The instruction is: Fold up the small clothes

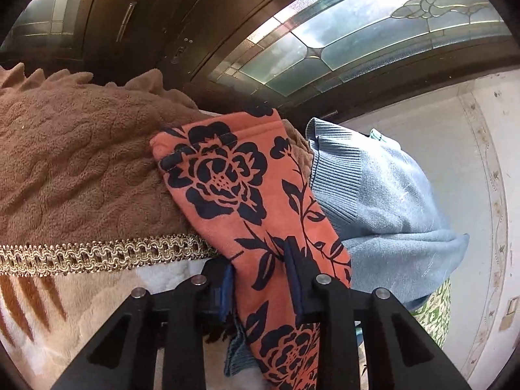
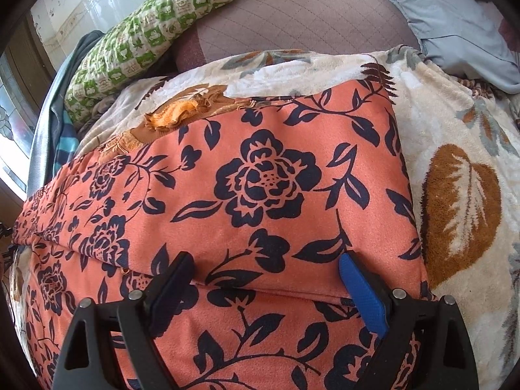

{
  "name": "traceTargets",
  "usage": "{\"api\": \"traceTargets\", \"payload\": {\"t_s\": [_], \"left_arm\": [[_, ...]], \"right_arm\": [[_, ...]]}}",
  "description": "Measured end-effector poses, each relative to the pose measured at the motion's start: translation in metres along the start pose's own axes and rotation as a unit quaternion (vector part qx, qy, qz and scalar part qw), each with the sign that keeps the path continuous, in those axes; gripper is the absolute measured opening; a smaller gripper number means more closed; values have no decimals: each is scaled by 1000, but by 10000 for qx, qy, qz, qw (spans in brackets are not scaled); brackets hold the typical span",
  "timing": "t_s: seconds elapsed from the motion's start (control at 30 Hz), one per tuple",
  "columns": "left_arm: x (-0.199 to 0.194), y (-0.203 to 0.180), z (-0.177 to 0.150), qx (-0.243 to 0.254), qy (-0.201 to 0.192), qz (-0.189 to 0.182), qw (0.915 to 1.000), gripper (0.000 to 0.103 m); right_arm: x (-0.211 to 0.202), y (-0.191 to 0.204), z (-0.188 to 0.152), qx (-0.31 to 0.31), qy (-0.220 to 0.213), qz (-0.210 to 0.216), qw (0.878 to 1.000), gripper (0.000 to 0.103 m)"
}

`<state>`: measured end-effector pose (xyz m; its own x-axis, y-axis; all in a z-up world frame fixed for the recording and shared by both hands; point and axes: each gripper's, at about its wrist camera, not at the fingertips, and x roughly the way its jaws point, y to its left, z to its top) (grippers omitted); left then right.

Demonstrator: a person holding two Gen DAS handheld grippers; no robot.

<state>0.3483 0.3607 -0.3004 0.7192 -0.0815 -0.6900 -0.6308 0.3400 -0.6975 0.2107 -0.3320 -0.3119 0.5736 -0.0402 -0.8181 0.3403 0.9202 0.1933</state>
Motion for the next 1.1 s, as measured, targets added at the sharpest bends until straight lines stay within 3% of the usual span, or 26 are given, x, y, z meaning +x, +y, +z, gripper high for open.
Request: {"api": "traceTargets", "payload": {"t_s": [0.07,0.17,0.37,0.47,0.57,0.67,0.73,0.83,0.93,1.03,1.1], "left_arm": [[-7,-8,1,117,-145,27,9998,28],[-23,-33,-1,657,-415,-7,9970,6],[-60,-98,-28,1914,-581,-302,9793,5],[-80,-136,-62,2557,-454,-694,9632,5],[-100,-175,-110,3247,-257,-1158,9384,5],[-115,-215,-173,3931,52,-1494,9073,5],[-123,-238,-221,4348,324,-1756,8827,5],[-132,-264,-304,4969,712,-2092,8392,5],[-131,-274,-388,5283,1289,-2428,8033,5],[-115,-273,-472,5608,1769,-2500,7692,5],[-99,-264,-525,5761,2199,-2329,7520,5]], "right_arm": [[0,0,0,10,3,19,10000,93],[-1,-2,0,46,21,76,10000,93],[-4,-12,3,313,60,316,9990,93],[-10,-27,5,814,35,672,9944,91],[-16,-49,8,1455,33,1073,9835,89],[-23,-68,8,1863,-61,1232,9747,88],[-29,-77,8,1957,-155,1252,9725,88],[-38,-90,8,2101,-267,1264,9691,88],[-45,-107,8,2284,-362,1247,9649,88],[-53,-130,5,2524,-442,1267,9583,88],[-58,-148,3,2735,-483,1355,9511,88]]}}
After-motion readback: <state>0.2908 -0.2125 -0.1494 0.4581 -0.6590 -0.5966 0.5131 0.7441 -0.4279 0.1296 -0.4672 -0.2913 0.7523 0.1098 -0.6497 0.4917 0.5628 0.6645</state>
